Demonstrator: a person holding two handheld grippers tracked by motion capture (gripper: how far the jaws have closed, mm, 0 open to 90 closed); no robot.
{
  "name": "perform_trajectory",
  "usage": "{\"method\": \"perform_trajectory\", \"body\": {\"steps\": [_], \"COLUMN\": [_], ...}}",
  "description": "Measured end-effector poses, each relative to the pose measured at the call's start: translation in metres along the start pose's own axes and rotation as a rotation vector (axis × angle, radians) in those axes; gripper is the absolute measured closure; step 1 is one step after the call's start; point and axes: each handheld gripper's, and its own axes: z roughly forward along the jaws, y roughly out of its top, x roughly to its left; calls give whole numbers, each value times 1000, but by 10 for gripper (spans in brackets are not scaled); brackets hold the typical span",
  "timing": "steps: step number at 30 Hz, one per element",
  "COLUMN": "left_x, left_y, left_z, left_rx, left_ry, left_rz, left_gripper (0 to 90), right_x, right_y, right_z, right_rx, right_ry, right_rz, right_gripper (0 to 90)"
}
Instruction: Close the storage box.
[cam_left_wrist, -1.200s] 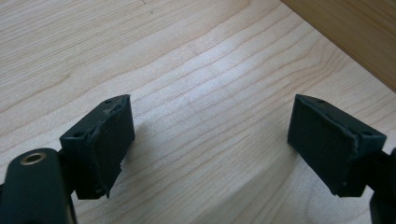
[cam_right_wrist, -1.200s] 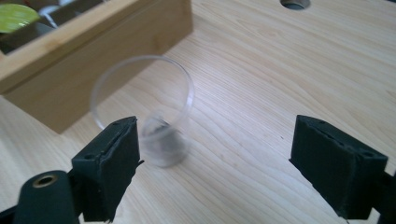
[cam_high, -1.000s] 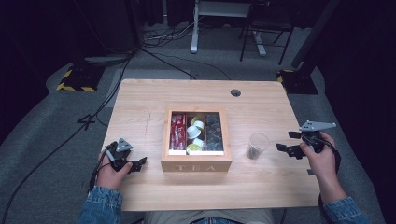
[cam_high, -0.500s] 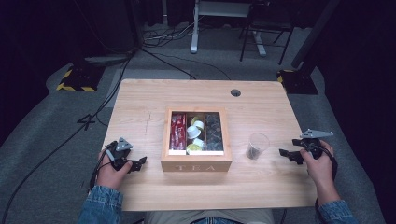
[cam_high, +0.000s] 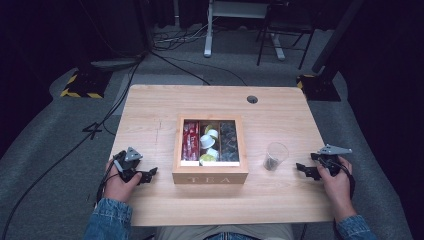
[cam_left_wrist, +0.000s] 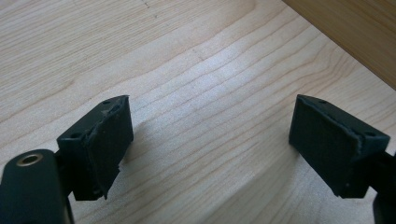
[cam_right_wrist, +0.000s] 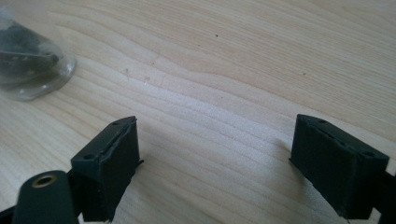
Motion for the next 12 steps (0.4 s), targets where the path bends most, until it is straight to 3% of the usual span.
{"method": "perform_trajectory", "body": {"steps": [5, 12], "left_x": [0, -2], "left_y": [1, 4], "left_z": [1, 5], "left_rx": [4, 18], "left_ry": [0, 5], "left_rz": [0, -7], "left_gripper": [117, 49], "right_x": [4, 4], "right_y": [-1, -1], "right_z": [1, 1], "right_rx": [-1, -2], "right_ry": [-36, -37], "right_rz": [-4, -1], "right_gripper": [141, 140]}}
